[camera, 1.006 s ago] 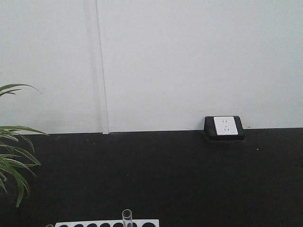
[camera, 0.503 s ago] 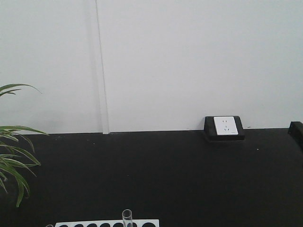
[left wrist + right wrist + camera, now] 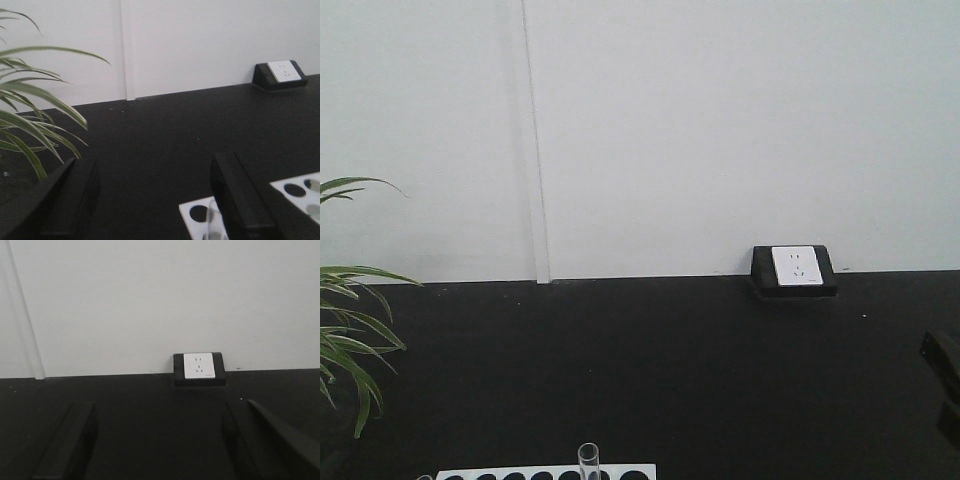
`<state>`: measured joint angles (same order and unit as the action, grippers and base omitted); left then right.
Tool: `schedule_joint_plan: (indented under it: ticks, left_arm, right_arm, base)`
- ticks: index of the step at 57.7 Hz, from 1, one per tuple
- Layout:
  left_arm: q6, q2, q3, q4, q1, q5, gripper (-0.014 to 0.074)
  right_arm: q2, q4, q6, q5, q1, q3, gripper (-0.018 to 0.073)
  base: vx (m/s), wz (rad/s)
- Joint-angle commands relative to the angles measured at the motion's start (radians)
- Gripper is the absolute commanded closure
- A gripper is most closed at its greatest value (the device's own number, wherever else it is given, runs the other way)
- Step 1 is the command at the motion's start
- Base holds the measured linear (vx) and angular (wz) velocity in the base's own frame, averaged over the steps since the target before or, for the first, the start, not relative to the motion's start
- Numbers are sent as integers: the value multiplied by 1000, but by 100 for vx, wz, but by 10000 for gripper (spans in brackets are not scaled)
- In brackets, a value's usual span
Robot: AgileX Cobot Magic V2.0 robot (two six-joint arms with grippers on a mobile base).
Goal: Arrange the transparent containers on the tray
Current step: 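Lower the left gripper onto a clear glass tube in the white rack and grasp it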
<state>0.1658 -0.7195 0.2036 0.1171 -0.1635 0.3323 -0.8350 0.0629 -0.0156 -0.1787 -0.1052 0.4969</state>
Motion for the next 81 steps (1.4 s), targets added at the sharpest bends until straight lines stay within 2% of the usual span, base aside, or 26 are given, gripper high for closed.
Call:
schedule_joint_plan:
  ticks: [1, 8, 14, 23, 34, 41, 52, 69, 75, 81]
  left_arm:
    - [14, -11, -39, 57, -19, 217, 11]
    - [24, -56, -82, 155, -21, 320, 11]
    - [26, -122, -82, 189, -21, 398, 11]
    - [25, -280, -82, 189, -21, 565, 11]
    - [19, -507, -81, 188, -21, 837, 11]
    - [-13, -646, -81, 188, -21, 1015, 11]
    - [-67, -776, -56, 164, -21, 1023, 11]
    - [-66, -783, -1, 163, -21, 1021, 15]
    - [-66, -783, 8, 162, -21, 1017, 53]
    - [-66, -783, 11, 162, -21, 1017, 135]
  right_arm:
    - [5, -15, 1, -102, 4, 21, 46]
    - [5, -16, 1, -126, 4, 21, 62]
    - [5, -18, 1, -142, 4, 21, 62]
    - [5, -18, 1, -155, 4, 21, 62]
    - [5, -18, 1, -157, 4, 21, 62]
    - [5, -18, 1, -157, 4, 21, 62]
    - [5, -18, 1, -159, 4, 21, 62]
    - [5, -18, -3, -167, 4, 21, 62]
    - [5, -18, -3, -173, 4, 21, 62]
    - [5, -18, -3, -177, 4, 21, 62]
  base:
    - [0, 0]
    - [0, 0]
    - [0, 0]
    - [0, 0]
    - [0, 0]
    - [0, 0]
    - [0, 0]
    - [0, 0]
    - [0, 0]
    - [0, 0]
